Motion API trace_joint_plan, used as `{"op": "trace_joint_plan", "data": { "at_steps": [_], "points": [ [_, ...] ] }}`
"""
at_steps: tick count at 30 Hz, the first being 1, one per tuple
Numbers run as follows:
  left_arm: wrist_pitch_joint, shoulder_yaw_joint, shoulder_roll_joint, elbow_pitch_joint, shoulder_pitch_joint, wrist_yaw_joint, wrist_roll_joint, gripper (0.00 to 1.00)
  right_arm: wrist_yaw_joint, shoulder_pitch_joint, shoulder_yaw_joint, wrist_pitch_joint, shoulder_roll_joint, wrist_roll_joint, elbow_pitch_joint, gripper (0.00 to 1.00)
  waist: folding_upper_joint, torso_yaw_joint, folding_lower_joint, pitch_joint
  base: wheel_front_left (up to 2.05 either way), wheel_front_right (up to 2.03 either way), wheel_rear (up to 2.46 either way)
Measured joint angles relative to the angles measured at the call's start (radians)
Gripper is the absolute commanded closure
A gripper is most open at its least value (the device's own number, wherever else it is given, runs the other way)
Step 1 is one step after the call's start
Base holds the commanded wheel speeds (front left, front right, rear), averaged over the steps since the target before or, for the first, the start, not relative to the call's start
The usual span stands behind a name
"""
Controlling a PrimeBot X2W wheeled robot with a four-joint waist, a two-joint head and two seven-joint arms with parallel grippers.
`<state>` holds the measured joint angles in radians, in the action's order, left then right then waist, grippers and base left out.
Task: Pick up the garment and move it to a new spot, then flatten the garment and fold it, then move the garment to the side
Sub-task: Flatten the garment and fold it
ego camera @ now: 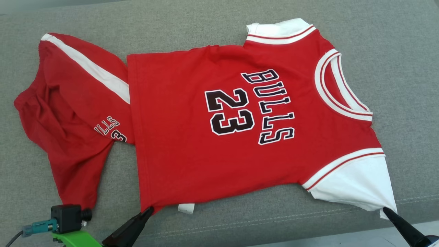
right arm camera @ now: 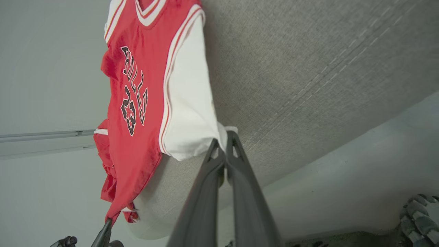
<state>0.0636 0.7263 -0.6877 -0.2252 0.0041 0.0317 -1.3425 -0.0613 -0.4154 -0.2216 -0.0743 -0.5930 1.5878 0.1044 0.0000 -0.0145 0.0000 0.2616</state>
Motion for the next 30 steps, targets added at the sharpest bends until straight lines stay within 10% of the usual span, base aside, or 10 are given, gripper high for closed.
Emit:
{"op": "trace_joint_plan", "data": {
  "at_steps": [16, 17, 19, 22, 23, 30],
  "points": [
    [0.004, 0.01, 0.029, 0.075, 0.043, -0.016, -0.028, 1.0, 0.001, 0.004, -0.041, -0.015, 0.009, -0.027, -0.07, 1.0, 0.0, 0.008, 0.0, -0.059, 0.0, 0.0, 0.0],
    [0.007, 0.009, 0.032, 0.08, 0.043, -0.016, -0.03, 0.96, 0.002, 0.004, -0.044, -0.015, 0.009, -0.035, -0.074, 1.0, 0.0, 0.009, 0.0, -0.065, 0.0, 0.0, 0.0],
    [0.014, 0.005, 0.042, 0.086, 0.043, -0.016, -0.036, 0.53, 0.003, 0.005, -0.049, -0.015, 0.009, -0.053, -0.081, 1.0, 0.0, 0.01, 0.0, -0.076, 0.0, 0.0, 0.0],
    [0.017, 0.005, 0.049, 0.101, 0.042, -0.025, -0.037, 0.0, 0.01, 0.021, -0.064, -0.016, 0.006, -0.077, -0.088, 0.43, 0.0, 0.009, 0.0, -0.087, 0.0, 0.0, 0.0],
    [0.017, 0.005, 0.052, 0.107, 0.042, -0.026, -0.038, 0.0, 0.011, 0.025, -0.068, -0.016, 0.005, -0.083, -0.089, 0.02, 0.0, 0.007, 0.0, -0.088, 0.0, 0.0, 0.0],
    [0.016, 0.019, 0.086, 0.175, 0.042, -0.037, -0.041, 0.0, 0.038, 0.064, -0.113, -0.028, 0.002, -0.143, -0.125, 0.0, 0.0, -0.004, 0.0, -0.105, 0.0, 0.0, 0.0]
  ]
}}
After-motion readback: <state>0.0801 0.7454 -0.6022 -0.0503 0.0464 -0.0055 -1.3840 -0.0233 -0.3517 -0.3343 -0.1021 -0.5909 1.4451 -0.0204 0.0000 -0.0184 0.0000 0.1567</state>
